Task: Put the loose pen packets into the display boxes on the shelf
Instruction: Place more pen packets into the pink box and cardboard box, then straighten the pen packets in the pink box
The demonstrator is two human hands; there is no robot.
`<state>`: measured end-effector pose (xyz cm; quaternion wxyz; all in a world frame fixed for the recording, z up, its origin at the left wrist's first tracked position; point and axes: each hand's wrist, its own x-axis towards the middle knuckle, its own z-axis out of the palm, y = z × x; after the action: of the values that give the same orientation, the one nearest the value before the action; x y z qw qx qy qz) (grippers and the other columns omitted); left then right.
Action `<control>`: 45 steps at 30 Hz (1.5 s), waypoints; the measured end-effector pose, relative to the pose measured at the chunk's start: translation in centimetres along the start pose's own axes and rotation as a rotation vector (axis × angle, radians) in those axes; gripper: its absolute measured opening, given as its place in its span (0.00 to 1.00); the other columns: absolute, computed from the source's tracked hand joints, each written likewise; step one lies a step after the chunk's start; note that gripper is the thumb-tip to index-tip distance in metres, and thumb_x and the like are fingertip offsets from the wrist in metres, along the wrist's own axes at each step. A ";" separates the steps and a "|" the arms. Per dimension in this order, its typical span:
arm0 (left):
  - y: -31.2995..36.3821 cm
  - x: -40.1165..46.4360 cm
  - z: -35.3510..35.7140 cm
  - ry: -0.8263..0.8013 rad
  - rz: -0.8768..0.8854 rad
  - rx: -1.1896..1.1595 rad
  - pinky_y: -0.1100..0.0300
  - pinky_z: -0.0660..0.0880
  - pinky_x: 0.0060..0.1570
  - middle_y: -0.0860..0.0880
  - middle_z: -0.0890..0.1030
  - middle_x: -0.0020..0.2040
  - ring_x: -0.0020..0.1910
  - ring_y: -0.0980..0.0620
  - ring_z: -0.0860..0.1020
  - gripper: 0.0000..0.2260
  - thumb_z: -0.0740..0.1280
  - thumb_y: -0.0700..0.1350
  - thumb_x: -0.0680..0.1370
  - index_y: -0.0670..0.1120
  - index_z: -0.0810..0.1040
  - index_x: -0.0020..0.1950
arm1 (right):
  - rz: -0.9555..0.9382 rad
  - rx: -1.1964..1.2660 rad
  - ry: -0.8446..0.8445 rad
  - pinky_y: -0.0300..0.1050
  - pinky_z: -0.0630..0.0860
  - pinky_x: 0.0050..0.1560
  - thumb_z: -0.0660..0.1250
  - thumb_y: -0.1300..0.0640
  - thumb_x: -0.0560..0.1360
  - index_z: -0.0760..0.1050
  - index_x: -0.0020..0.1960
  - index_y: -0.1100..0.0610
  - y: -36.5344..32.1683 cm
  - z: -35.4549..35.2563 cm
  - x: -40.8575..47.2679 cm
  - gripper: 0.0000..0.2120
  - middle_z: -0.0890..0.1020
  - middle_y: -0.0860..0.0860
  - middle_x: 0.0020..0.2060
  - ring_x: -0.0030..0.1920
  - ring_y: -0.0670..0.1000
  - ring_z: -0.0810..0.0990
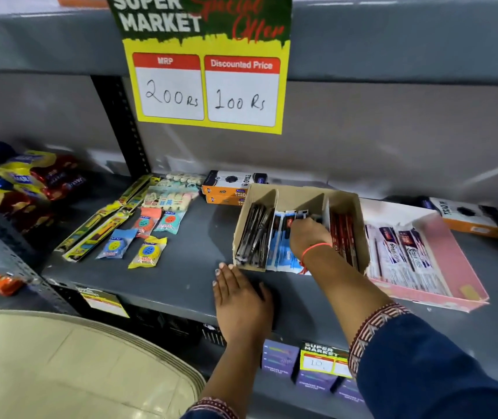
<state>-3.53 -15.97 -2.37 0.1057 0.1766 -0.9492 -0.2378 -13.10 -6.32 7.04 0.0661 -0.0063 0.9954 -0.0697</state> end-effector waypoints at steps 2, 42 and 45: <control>0.0 0.0 0.0 -0.002 0.006 0.007 0.53 0.45 0.74 0.37 0.53 0.76 0.76 0.42 0.51 0.31 0.55 0.52 0.78 0.36 0.49 0.74 | -0.019 -0.002 0.045 0.51 0.77 0.53 0.55 0.68 0.76 0.76 0.58 0.64 0.1 -0.4 -0.5 0.15 0.80 0.60 0.57 0.57 0.60 0.80; 11.4 -6.9 5.1 -0.246 0.193 0.135 0.52 0.40 0.74 0.36 0.46 0.76 0.76 0.42 0.45 0.34 0.49 0.57 0.79 0.35 0.40 0.73 | 0.196 0.194 0.027 0.49 0.76 0.56 0.61 0.63 0.75 0.74 0.59 0.65 15.1 0.1 -3.2 0.14 0.79 0.61 0.58 0.58 0.61 0.79; 11.4 -6.9 5.2 -0.241 0.192 0.135 0.52 0.39 0.74 0.36 0.46 0.76 0.76 0.42 0.44 0.34 0.48 0.57 0.79 0.36 0.40 0.73 | 0.195 0.167 0.034 0.49 0.76 0.55 0.56 0.66 0.75 0.73 0.61 0.66 14.7 0.2 -3.2 0.16 0.78 0.62 0.59 0.59 0.60 0.79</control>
<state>-1.97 -1.78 -2.10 0.0011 0.0622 -0.9814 -0.1817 -9.91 8.28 5.27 0.0560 0.0971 0.9829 -0.1458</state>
